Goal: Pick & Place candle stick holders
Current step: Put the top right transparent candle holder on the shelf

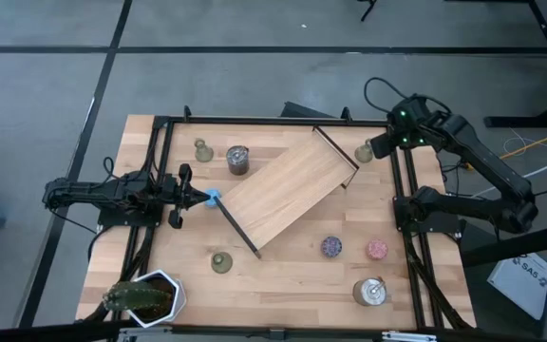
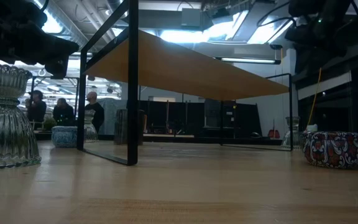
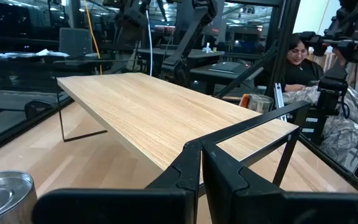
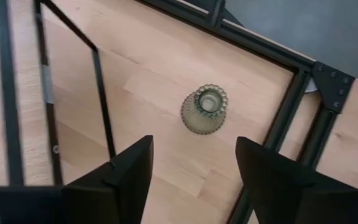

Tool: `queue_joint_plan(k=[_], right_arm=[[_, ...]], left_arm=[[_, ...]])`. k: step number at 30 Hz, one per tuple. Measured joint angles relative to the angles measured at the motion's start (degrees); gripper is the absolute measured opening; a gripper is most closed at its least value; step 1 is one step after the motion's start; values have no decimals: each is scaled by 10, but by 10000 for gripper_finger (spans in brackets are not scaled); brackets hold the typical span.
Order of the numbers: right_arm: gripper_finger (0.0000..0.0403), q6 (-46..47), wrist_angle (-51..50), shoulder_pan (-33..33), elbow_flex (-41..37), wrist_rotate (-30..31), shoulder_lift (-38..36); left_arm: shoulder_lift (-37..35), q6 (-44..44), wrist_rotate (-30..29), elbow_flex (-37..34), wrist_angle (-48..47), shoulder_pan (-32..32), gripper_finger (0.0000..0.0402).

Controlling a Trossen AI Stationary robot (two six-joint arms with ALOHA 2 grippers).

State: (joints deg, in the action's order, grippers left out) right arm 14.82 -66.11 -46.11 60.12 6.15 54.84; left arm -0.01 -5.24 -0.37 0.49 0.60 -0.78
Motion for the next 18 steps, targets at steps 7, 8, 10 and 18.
queue_joint_plan(k=[7,8,10,18], right_arm=[[247,2,1,0,-1,27,0],[248,2,6,0,-6,29,-5],[248,2,20,1,-23,29,-19],[248,2,56,1,-98,28,-52]], left_arm=[[0,0,0,0,0,0,11],[0,0,0,0,0,0,12],[0,0,0,0,0,0,13],[0,0,0,0,0,0,11]])
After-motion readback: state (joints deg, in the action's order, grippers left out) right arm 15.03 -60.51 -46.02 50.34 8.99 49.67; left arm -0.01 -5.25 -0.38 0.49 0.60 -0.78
